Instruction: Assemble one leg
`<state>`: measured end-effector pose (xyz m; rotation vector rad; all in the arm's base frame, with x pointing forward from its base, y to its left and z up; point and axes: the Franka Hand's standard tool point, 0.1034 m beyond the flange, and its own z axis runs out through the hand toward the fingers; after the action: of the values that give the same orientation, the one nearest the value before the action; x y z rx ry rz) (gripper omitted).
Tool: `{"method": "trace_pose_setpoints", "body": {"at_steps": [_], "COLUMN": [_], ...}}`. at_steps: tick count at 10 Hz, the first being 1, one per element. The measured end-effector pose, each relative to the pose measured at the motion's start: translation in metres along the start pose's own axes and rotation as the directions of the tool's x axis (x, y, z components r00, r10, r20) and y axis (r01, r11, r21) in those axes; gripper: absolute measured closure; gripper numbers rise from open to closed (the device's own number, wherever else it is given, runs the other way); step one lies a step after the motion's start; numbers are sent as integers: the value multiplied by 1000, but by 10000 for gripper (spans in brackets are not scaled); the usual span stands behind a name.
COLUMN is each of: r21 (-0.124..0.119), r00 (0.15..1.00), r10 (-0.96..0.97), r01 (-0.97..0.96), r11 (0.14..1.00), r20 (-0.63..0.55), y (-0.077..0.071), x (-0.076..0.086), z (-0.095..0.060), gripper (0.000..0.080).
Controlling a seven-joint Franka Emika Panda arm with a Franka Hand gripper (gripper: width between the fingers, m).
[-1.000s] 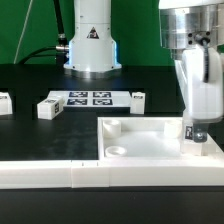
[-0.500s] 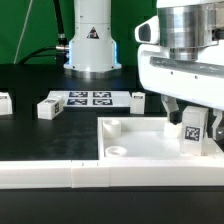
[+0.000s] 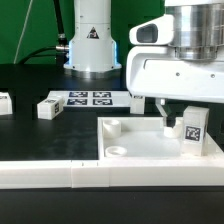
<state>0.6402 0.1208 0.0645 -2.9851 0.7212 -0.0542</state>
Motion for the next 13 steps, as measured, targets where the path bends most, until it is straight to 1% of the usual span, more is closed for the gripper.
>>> {"method": "trace_pose_setpoints", "body": {"at_steps": [1,2,3,4,5,6,7,8,10,11,13], "r21": [-21,-21,-21,-21,-21,-21,-21,-21,-15,-13,3], "r00": [991,985,988,988,988,990,992,992,999,983,912], "r10": [-136,-170,-155,-154,-154,-143,-124,-123,53,181,411], "r01": [136,170,154,154,154,143,123,123,-53,-181,-411], "r11": [990,985,988,988,988,990,992,992,998,983,912], "r20": [-6,-7,-7,-7,-7,-7,-8,-8,-8,-11,-6], "y": [2,3,3,3,4,3,4,4,3,3,5], "x": [1,2,2,2,2,2,2,2,1,1,2], "z": [1,1,1,1,1,1,1,1,1,1,2], "gripper": [150,150,150,258,395,395,509,509,509,509,509]}}
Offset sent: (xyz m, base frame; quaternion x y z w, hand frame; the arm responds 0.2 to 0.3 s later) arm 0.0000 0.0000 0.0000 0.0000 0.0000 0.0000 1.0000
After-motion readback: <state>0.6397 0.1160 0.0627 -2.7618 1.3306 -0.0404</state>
